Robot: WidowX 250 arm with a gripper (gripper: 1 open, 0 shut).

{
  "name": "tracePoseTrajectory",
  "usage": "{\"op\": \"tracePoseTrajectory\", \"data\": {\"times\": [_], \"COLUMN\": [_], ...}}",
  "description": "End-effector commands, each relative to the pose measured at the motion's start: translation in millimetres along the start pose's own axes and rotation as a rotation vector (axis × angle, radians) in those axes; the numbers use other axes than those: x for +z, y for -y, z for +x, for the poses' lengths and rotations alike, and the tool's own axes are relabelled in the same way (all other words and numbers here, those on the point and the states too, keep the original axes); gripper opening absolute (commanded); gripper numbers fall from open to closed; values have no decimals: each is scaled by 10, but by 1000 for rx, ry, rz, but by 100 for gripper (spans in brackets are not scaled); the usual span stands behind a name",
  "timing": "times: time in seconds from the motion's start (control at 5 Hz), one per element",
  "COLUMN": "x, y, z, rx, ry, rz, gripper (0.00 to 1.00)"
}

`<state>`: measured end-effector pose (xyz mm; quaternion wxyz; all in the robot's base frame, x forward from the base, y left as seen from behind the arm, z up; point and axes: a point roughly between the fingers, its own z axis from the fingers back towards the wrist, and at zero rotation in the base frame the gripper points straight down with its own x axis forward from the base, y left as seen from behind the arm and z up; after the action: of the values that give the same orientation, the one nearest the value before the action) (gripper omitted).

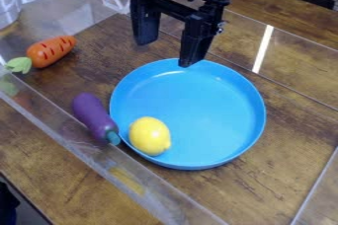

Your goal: Put the carrot on the blue tray

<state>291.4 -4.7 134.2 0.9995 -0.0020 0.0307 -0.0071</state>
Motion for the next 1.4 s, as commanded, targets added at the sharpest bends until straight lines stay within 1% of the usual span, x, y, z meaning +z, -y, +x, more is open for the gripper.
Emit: {"op": "tracePoseTrajectory", "data": {"times": [0.0,0.4,0.6,0.8,1.0,1.2], "x": [8,5,-11,-39,-167,-279], "y": [-33,64,-89,-179,-204,-312], "z": [-13,-171,-131,-78,-65,-76], "rx": [-45,-70,-81,-87,-45,-11], "ry": [-14,-43,-59,-74,-88,-102], "rz": [2,3,7,6,1,0], "gripper": [100,100,100,100,100,100]}}
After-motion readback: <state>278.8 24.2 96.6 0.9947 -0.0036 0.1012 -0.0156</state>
